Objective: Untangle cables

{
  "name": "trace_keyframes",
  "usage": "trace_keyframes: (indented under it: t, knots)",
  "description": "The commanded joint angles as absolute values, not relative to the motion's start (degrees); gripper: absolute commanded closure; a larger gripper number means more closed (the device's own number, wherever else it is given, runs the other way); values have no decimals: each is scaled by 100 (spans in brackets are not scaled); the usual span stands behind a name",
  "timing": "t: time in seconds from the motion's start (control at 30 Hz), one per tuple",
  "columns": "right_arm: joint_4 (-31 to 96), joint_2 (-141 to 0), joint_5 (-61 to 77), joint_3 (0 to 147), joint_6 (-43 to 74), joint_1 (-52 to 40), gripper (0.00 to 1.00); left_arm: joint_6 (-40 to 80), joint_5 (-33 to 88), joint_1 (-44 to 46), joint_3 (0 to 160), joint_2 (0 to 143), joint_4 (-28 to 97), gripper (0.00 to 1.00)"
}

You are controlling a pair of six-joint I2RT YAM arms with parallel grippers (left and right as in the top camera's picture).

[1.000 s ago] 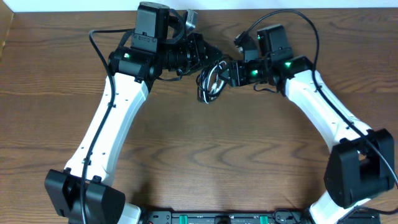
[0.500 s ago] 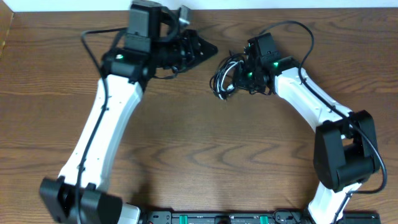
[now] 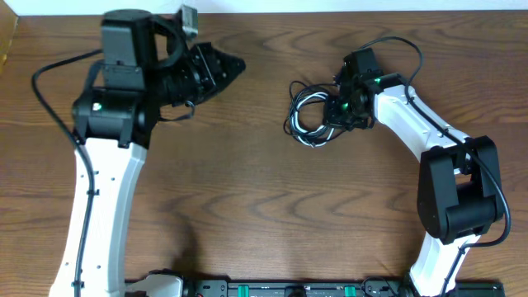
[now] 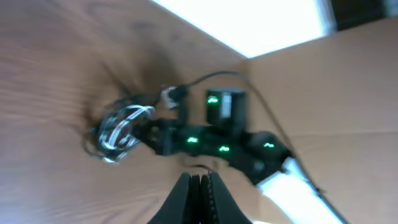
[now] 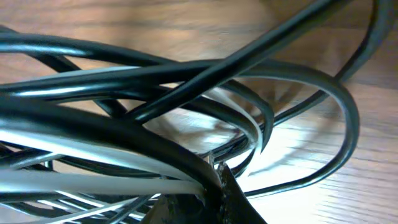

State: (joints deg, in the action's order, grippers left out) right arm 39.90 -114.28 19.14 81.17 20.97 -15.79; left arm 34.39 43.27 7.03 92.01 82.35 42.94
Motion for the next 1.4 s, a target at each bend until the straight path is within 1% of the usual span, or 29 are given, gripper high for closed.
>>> trace_keyframes:
  t: [0.0,0.07,0.1,0.13,0.2,0.23,0.27,0.3,0.37,0.43,0.53,0.7,0.83,1.03,1.37]
  knots:
    - [4040,-11216,2797,8158,1406,-1584,99,2602,3223,913,9194,8510,4639,93]
    - [4110,-11146,3035,8158,1116,-1584,97,2364,3208,937,9194,8689,4797,93]
    - [4180,-11107,3061,8158,913,-1584,95,2263,3205,934,9194,8792,4877,93]
    - [4322,-11037,3011,8158,633,-1584,87,2171,3205,934,9194,8884,4934,92]
    - [4523,-10947,2995,8160,215,-1584,67,1964,3205,930,9194,9048,5024,92]
    - [4683,-10855,2897,8160,12,-1579,49,1841,3205,930,9194,9142,5052,92]
    - [4740,-10801,2783,8160,14,-1577,45,1721,3203,930,9194,9214,5052,92]
    - [4801,-10700,2574,8160,43,-1573,44,1623,3203,930,9194,9266,5052,89]
    - [4807,-10551,2294,8160,298,-1573,44,1494,3183,930,9194,9347,5054,88]
    - [4772,-10309,1682,8160,1210,-1573,44,1459,3061,937,9177,9504,5076,86]
    - [4764,-10254,1061,8158,1964,-1551,45,1433,3015,987,9076,9773,5078,86]
    - [4764,-10265,1002,8158,2078,-1389,45,1267,2956,1374,9011,10245,5177,86]
    - [4897,-10265,998,8158,2071,-1295,43,1271,2370,1726,9008,10634,5592,87]
    - [4921,-10265,996,8156,2008,-1273,41,1306,2364,2038,8936,11148,5623,91]
    - [4936,-10265,993,8156,2008,-1273,39,2047,2327,2202,8936,11979,4987,91]
